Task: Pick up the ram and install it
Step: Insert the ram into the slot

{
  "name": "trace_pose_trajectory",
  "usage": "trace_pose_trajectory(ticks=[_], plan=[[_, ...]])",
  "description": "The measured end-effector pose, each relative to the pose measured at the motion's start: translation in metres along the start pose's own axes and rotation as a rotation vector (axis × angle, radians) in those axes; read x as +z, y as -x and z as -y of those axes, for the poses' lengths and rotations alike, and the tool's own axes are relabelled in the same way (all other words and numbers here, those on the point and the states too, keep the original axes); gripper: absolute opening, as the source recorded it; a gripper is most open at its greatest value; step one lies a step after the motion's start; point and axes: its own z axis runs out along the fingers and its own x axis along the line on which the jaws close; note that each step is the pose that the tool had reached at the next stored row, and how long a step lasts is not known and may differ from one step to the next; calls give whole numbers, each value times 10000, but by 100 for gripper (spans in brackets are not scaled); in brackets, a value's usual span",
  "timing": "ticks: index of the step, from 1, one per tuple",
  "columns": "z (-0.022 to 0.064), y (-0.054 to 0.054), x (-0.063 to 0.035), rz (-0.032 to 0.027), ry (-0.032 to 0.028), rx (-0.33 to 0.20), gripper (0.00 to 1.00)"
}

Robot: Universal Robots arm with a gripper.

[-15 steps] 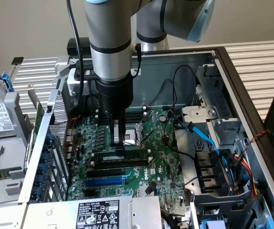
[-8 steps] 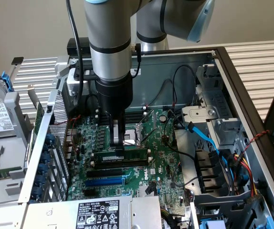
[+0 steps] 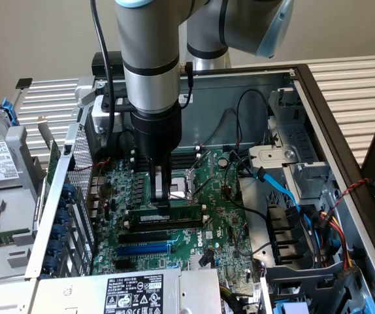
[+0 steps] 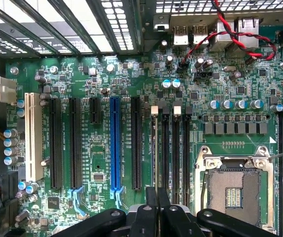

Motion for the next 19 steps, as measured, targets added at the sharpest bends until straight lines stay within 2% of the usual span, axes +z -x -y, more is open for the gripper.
trace_pose_trajectory(ticks=[13, 19], plan=[[1, 1, 11, 1, 45, -2, 12], [-1, 0, -2, 1, 46, -19, 12]])
